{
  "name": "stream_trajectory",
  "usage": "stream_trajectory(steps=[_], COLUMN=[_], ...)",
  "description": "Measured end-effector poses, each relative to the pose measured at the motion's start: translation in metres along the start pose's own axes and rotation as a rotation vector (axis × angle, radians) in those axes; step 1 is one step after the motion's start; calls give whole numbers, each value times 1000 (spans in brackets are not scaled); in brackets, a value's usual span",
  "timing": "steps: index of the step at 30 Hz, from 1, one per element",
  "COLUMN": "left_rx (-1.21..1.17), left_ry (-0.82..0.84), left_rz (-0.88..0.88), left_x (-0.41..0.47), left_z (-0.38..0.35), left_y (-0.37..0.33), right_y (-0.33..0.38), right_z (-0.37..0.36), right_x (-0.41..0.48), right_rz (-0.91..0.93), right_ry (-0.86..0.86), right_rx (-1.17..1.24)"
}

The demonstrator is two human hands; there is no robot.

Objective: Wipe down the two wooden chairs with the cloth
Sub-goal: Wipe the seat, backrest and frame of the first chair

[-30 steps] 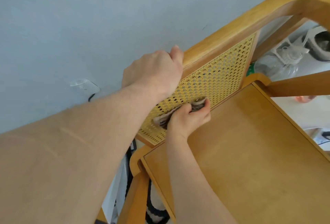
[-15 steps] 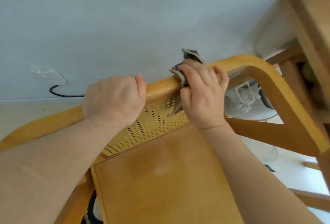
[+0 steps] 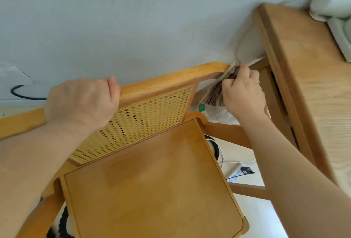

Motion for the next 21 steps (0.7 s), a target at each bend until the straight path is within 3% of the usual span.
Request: stream_trajectory(steps=[12,15,18,21], left_rx=[-138,-112,-31,49], left_ry=[-222,-161,-9,61], left_rz=[15,-31,-37,83], left_x=[-23,-54,-92,-130], left_z=[-2,-10,-21,-22], left_y=[-3,11,44,86], right_y=[-57,-54,-17,73], right_z=[-10,-3,3,-13], right_x=[-68,-84,-103,-136], right_rz=[-81,-69,102,457], right_ry=[-108,-117,-150,-71], right_rx=[-84,9,130,205])
Point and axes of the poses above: each hand's wrist, its own x-axis towards the middle knuckle, its own z-axis out of the back of the hand, y = z × x, the point moved 6 cm from there along x, towards the middle knuckle, and after that the axes turned 11 degrees about y, right-handed, at the moved point
